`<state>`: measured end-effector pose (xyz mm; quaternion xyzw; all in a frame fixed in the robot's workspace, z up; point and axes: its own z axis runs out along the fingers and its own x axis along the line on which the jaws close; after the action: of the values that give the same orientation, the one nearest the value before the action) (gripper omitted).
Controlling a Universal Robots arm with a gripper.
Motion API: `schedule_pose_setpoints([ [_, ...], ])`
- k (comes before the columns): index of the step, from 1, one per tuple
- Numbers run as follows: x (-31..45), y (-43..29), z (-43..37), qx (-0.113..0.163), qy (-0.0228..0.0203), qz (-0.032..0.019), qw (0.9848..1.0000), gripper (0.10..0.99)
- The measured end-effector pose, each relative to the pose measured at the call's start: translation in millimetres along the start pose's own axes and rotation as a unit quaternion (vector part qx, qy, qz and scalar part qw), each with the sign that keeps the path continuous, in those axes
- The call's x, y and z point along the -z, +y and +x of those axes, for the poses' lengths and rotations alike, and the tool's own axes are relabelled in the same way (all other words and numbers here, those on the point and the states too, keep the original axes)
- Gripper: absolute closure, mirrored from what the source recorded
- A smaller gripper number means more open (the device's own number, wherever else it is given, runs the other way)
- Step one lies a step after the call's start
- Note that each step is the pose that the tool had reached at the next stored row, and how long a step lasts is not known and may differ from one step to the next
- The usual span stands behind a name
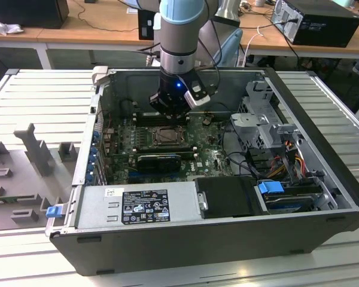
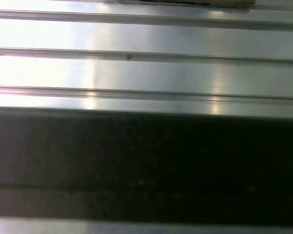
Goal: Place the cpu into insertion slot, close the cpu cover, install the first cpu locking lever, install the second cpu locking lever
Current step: 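Install the first cpu locking lever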
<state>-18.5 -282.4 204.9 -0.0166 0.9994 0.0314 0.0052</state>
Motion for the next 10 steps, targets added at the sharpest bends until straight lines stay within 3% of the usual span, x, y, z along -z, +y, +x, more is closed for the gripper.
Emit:
schedule_pose_setpoints([
  [6, -1.6, -0.1, -0.5, 0.000, 0.0002, 0.0066, 1.0000, 0.980],
  [10, -3.0, -0.3, -0.6, 0.000, 0.0003, 0.0071, 1.0000, 0.980],
])
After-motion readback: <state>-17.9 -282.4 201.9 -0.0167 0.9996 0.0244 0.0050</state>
